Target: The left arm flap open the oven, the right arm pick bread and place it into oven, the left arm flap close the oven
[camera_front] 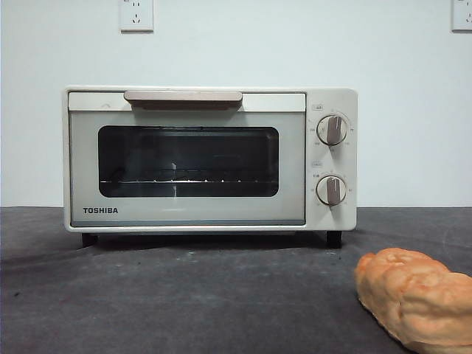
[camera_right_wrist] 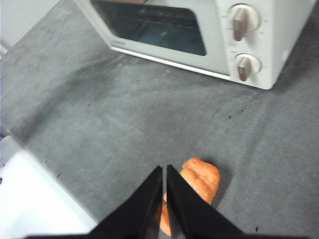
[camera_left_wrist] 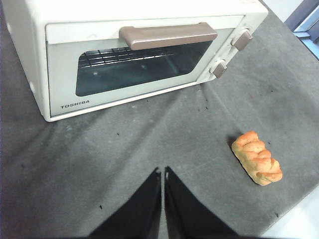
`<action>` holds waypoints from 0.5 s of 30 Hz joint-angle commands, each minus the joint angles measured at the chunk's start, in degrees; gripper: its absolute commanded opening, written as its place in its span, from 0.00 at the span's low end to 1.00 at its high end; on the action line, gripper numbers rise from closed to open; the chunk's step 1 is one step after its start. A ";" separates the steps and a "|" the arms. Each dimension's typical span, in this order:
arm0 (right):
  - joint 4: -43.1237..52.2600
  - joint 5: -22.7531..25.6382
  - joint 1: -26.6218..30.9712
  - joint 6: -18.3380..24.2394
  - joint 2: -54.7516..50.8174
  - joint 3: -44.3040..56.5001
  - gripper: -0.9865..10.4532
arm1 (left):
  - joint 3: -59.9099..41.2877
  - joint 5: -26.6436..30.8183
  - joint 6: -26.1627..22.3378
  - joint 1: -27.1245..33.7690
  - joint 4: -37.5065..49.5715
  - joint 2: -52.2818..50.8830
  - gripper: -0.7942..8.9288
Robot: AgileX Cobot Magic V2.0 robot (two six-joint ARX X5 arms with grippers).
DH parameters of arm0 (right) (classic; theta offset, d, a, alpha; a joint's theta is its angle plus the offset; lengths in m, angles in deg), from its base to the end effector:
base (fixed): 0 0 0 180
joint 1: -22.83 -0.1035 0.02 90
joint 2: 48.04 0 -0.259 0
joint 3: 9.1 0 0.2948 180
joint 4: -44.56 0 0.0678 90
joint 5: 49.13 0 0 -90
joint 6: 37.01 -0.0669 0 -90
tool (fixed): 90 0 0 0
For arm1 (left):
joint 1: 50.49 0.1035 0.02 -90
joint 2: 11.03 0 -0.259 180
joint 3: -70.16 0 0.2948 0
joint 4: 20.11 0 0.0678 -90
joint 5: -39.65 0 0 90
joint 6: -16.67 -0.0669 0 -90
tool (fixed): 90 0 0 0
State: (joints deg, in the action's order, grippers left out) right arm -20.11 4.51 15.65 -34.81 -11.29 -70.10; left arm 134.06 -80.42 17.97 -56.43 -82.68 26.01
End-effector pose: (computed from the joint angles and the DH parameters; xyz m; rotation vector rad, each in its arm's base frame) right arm 0.1676 0.0611 0.3007 0.1468 0.6844 0.7404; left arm 0.1739 -0.0518 0.3193 -0.1536 0.6264 -0.6008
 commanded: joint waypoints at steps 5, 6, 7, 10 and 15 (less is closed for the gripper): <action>0.37 -0.24 -0.61 0.66 0.22 -1.14 0.22 | 1.16 -0.22 -1.14 -0.20 0.17 0.33 0.10; 0.37 -0.22 -0.61 0.15 0.22 -1.14 0.29 | 1.16 -0.22 -1.14 -0.20 0.17 0.33 0.10; 0.37 -0.13 -0.61 -0.44 0.22 -1.14 0.38 | 1.16 -0.22 -1.14 -0.20 0.17 0.33 0.10; 0.35 0.42 -0.61 -1.66 0.22 -1.14 0.43 | 1.16 -0.22 -1.33 -0.20 0.17 0.33 0.10; 0.13 0.42 -0.61 -3.28 0.22 -1.14 0.43 | 1.16 -0.22 -1.31 -0.20 0.17 0.33 0.10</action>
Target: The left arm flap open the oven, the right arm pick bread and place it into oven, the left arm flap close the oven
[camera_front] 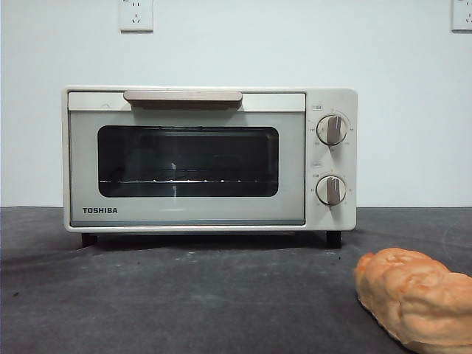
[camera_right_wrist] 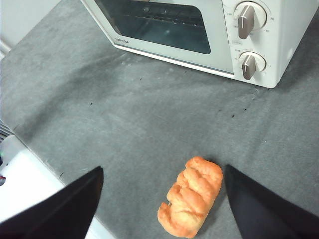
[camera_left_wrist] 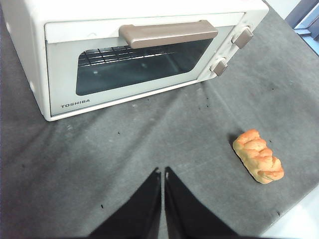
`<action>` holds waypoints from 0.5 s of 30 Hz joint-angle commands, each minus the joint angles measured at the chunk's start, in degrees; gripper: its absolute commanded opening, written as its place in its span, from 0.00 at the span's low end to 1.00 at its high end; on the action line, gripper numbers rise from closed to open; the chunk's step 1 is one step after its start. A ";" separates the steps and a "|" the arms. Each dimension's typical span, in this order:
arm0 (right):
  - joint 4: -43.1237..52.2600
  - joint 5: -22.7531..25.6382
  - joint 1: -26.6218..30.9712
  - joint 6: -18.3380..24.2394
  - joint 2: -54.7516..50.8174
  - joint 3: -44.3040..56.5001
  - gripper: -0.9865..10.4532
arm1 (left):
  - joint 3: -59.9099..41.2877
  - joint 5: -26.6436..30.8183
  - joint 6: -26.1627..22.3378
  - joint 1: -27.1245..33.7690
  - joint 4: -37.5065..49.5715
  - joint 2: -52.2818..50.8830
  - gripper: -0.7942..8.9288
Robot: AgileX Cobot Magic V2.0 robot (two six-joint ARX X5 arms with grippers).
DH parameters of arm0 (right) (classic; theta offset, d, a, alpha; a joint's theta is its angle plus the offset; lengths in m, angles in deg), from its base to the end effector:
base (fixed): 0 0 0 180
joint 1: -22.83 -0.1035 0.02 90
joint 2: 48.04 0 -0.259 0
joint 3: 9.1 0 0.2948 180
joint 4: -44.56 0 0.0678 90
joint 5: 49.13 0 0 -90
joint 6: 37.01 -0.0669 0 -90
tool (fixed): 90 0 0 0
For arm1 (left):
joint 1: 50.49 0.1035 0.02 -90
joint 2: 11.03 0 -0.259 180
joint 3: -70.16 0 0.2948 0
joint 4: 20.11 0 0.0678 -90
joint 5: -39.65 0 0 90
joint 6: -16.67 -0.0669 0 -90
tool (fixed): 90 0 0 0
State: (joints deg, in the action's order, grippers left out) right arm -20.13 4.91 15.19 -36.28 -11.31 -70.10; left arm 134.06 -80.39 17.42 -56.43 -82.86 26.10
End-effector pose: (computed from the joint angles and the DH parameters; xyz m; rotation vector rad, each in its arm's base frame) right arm 0.1672 0.0621 0.3005 0.1650 0.6954 0.7328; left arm 0.1740 -0.0518 0.3188 -0.1455 0.6281 -0.6029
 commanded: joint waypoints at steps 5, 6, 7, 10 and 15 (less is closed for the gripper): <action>-1.29 0.98 -0.63 -3.89 0.28 -0.70 0.43 | 1.16 -0.24 -0.76 -0.20 0.35 0.24 0.10; -1.53 1.57 -1.03 -4.52 0.28 -0.39 0.43 | 1.16 -0.24 -0.76 -0.20 0.35 0.24 0.10; -1.57 1.99 -1.55 -5.16 0.28 0.20 0.43 | 1.16 -0.24 -0.76 -0.20 0.35 0.24 0.10; -1.51 3.13 -3.26 -7.04 0.24 2.25 0.43 | 1.16 -0.24 -0.76 -0.20 0.37 0.26 0.10; 2.01 5.51 -7.56 -11.74 0.24 6.36 0.43 | 1.16 -0.24 -0.76 -0.20 0.39 0.26 0.10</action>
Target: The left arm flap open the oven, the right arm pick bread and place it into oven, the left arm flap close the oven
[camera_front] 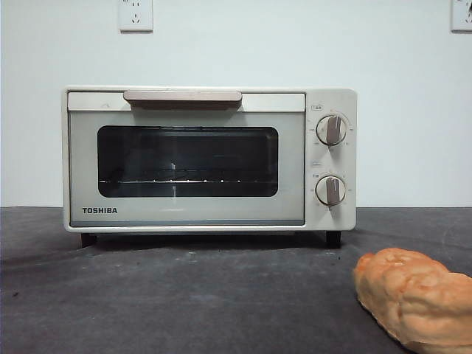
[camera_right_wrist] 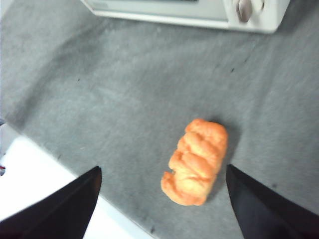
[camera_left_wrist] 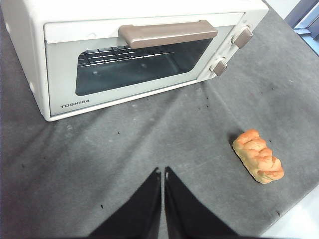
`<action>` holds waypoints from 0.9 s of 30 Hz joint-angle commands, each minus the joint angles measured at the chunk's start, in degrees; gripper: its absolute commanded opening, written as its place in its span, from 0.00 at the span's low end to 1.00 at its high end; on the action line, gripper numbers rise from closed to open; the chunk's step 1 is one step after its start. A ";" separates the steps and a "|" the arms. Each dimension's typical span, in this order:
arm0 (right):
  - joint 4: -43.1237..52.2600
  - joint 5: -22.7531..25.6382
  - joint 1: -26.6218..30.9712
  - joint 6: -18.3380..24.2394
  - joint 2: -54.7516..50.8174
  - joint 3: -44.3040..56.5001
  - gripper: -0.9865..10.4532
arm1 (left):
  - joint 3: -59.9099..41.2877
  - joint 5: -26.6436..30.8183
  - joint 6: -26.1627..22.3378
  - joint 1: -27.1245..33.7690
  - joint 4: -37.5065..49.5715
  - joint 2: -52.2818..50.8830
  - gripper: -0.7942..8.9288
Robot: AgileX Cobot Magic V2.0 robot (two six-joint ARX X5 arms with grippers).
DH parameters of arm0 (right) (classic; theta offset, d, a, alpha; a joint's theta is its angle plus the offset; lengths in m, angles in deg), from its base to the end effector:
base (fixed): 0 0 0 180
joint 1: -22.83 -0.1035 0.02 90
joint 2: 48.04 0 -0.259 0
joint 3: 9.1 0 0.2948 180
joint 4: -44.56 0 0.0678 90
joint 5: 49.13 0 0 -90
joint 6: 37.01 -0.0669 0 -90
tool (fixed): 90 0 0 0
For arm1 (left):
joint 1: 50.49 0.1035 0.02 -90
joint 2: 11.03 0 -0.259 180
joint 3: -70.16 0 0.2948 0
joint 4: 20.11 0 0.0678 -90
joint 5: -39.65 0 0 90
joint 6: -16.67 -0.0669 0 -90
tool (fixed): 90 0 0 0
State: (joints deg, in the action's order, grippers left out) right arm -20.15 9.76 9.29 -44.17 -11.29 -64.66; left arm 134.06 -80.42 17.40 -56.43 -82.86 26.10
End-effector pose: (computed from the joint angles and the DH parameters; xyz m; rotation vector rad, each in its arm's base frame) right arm 0.1655 0.0754 0.2637 0.2375 0.8572 0.6856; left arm 0.1740 -0.0518 0.3188 -0.1453 0.6280 -0.6035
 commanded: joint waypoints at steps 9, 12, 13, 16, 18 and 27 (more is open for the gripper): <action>12.52 12.87 -14.47 -14.10 2.67 9.97 0.44 | 1.16 -0.22 -0.74 -0.20 0.37 0.26 0.10; 15.96 17.79 -18.95 -16.85 5.31 11.87 0.44 | 1.16 -0.22 -0.74 -0.20 0.37 0.26 0.10; 17.25 19.47 -20.50 -17.77 6.43 12.33 0.44 | 1.16 -0.22 -0.74 -0.20 0.37 0.26 0.10; 19.43 25.31 -24.35 -19.58 10.21 12.74 0.44 | 1.16 -0.22 -0.74 -0.20 0.37 0.26 0.10; 21.11 27.76 -26.43 -19.98 12.83 12.74 0.44 | 1.16 -0.22 -0.74 -0.20 0.37 0.26 0.10; 27.19 35.95 -31.26 -22.45 24.59 12.74 0.44 | 1.16 -0.22 -0.74 -0.20 0.35 0.26 0.10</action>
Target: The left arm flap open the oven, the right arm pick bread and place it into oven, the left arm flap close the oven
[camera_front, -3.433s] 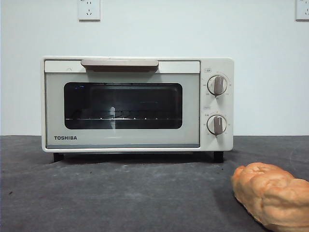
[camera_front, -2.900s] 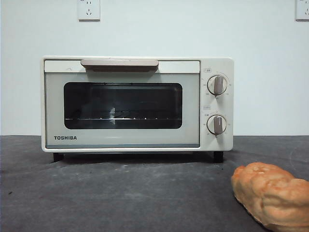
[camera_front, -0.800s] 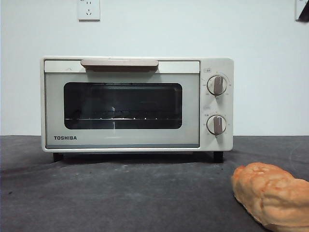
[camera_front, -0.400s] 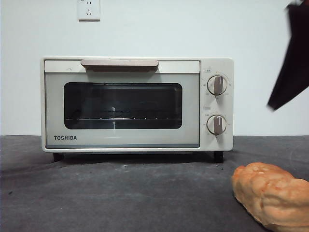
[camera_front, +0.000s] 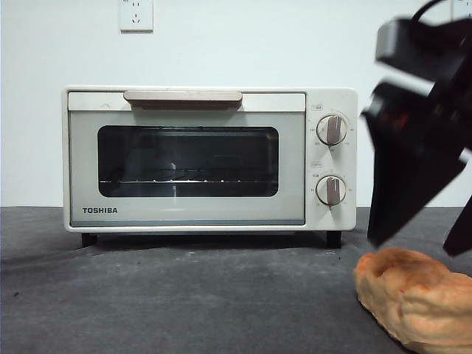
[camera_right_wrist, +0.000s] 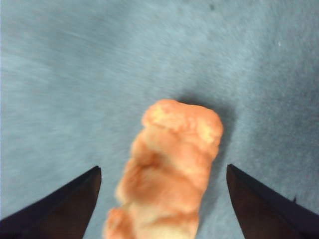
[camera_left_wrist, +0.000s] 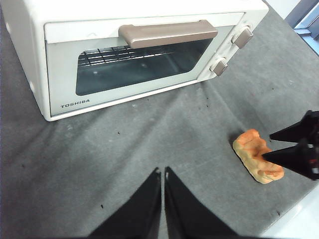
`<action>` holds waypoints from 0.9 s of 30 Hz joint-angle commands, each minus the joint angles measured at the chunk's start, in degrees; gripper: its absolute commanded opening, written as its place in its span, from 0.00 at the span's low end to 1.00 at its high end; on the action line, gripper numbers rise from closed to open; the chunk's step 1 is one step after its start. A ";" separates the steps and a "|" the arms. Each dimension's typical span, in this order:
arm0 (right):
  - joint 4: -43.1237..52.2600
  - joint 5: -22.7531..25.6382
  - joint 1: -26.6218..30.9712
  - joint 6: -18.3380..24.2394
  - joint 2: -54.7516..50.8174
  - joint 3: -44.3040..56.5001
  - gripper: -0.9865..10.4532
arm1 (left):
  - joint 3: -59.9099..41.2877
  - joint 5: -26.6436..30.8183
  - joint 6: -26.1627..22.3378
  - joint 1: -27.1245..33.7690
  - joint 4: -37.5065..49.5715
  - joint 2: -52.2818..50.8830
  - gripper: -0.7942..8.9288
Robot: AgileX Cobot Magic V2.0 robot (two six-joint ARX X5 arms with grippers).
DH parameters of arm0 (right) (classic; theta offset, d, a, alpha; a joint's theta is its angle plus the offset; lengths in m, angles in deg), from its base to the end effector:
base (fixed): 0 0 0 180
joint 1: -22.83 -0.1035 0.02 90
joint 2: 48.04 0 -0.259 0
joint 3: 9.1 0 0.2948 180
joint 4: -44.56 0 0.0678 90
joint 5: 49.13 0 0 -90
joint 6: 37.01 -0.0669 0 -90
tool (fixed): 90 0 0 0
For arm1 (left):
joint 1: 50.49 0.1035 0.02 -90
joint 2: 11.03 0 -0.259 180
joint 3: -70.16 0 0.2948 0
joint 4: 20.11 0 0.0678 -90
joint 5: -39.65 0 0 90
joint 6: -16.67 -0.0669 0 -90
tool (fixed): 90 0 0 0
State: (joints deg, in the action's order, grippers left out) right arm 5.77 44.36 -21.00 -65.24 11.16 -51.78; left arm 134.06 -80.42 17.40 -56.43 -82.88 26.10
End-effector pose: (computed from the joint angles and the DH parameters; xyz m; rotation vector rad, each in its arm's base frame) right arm 0.1807 0.1678 0.1315 0.0466 1.0247 0.4053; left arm 0.1740 -0.0518 0.3187 -0.1454 0.6283 -0.6035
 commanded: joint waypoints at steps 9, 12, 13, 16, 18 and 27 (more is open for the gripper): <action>4.83 2.62 -2.19 -1.60 9.20 -0.13 0.44 | 1.16 -0.22 -0.74 -0.20 0.37 0.26 0.10; 4.92 3.15 -2.19 -1.60 10.14 -0.13 0.43 | 1.16 -0.22 -0.74 -0.20 0.37 0.26 0.10; 4.98 3.30 -2.19 -1.60 10.16 -0.13 0.41 | 1.16 -0.22 -0.74 -0.20 0.37 0.26 0.10; 5.20 3.52 -2.19 -1.57 10.16 -0.13 0.32 | 1.16 -0.22 -0.74 -0.20 0.39 0.26 0.10; 5.18 3.48 -2.19 -1.55 10.16 -0.13 0.28 | 1.16 -0.22 -0.72 -0.20 0.39 0.26 0.10; 5.22 3.43 -2.19 -1.36 8.09 -0.85 0.25 | 1.16 -0.22 0.22 -0.61 1.88 0.42 0.10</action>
State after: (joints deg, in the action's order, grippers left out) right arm 10.54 47.50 -22.55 -66.02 19.38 -51.76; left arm 134.06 -80.39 17.58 -56.82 -81.90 26.10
